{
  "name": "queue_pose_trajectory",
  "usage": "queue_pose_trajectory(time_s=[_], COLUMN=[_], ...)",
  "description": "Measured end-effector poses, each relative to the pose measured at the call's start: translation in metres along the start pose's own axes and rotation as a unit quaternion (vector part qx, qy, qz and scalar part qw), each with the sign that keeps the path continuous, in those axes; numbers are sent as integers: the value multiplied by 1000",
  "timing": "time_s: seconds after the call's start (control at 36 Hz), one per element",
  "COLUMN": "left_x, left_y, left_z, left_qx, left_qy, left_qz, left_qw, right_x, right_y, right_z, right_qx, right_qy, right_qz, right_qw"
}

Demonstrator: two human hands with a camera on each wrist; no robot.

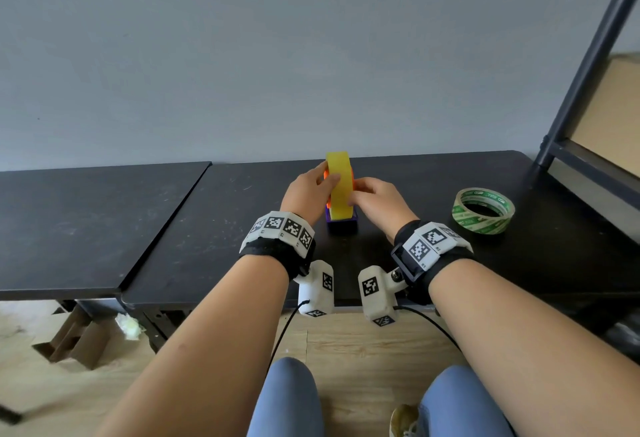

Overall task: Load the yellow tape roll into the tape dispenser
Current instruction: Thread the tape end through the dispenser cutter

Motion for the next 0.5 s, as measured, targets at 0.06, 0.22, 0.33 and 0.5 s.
queue_pose_trajectory(time_s=[0.06,0.22,0.33,0.5], left_x=[0,-2,-3,0], left_y=[-2,-2,-2,-2], left_z=[-1,2,3,3], left_qx=[-9,-9,-19,-21], left_qy=[-3,-34,-32,-24], left_qz=[-12,-4,4,8], left_qw=[1000,999,999,999], right_x=[0,3,4,5], right_y=[0,1,1,3], right_z=[1,-1,0,0], right_qx=[3,2,-7,-3], right_qy=[1,18,21,22], right_qz=[-1,15,35,41], right_qw=[1000,1000,999,999])
Point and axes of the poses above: each hand's wrist, its own x-axis towards the middle knuckle, its own z-axis out of the palm, y = z × x, the point moved 10 cm from there along x, towards the middle knuckle, and after that the axes turned 9 degrees about -z, right-handed, at the moved point
